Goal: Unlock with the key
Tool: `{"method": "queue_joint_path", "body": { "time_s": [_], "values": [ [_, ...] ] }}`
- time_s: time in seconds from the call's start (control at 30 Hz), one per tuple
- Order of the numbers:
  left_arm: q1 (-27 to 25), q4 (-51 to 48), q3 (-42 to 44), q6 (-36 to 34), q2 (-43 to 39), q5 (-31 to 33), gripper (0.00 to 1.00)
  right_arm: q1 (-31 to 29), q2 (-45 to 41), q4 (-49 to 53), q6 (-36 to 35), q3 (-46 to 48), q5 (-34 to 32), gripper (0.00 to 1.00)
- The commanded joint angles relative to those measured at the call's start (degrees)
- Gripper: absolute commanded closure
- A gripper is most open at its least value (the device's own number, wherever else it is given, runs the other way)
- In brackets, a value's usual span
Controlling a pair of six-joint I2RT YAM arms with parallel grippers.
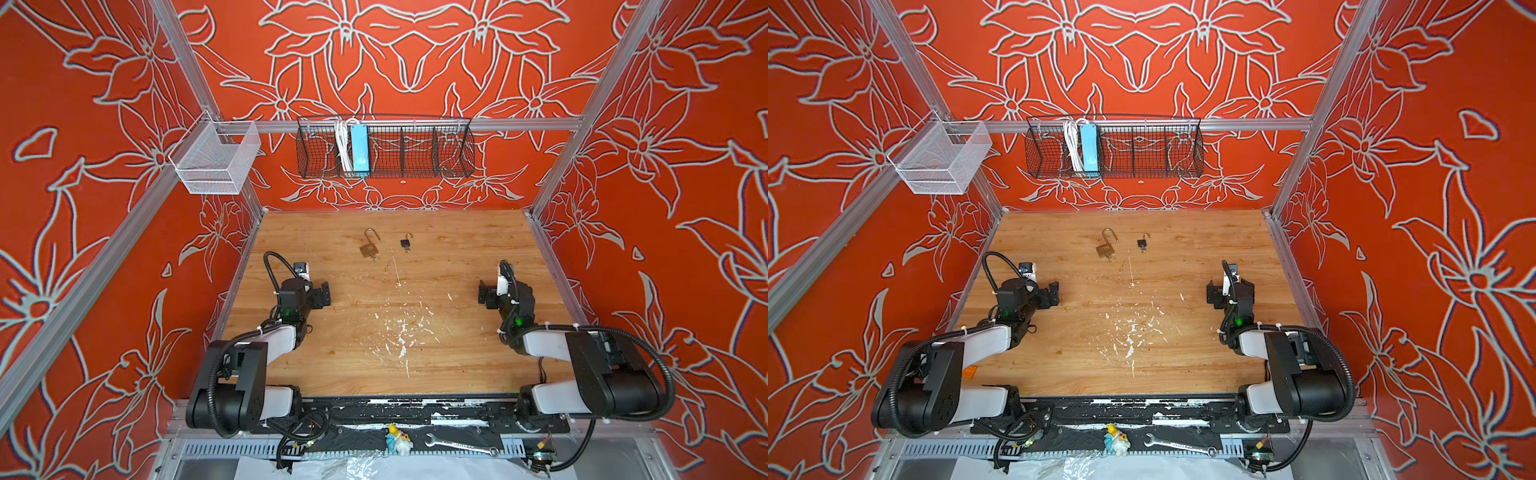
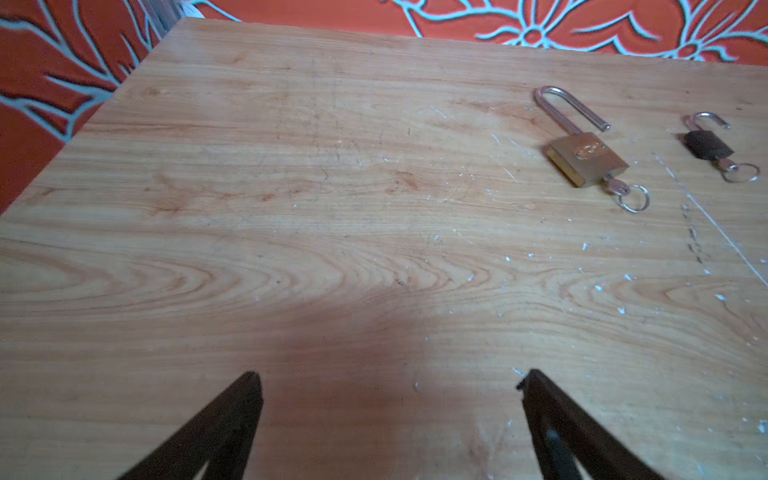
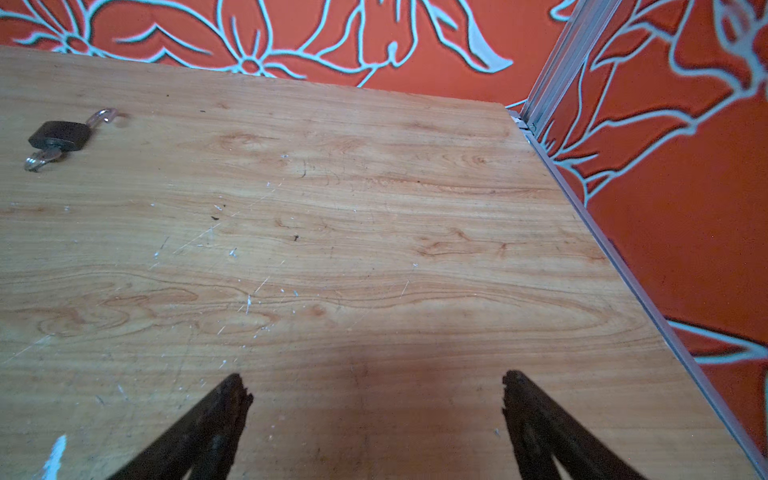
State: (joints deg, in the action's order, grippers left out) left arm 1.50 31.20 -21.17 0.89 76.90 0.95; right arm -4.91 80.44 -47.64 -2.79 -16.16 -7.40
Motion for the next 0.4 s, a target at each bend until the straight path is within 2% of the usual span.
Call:
{"method": "queue_joint_path", "body": {
  "time_s": [0.0,0.3,0.37],
  "values": [
    [0.03,-0.5,-1.13,-1.41,0.36,-2.09,0.03,0.32,0.33,0.44,0.15,-1.41,0.63,0.02],
    [0.48,-0.52,-1.13,-1.12,0.31,-2.39,0.03,0.36,0.33,0.44,0.15,-1.41,0.63,0.02],
    [0.37,-0.93,-1.32,1.41,0.25,3.15,0.03,0.34,0.33,0.44,0.16,-1.41,0.64,0.02]
  ]
}}
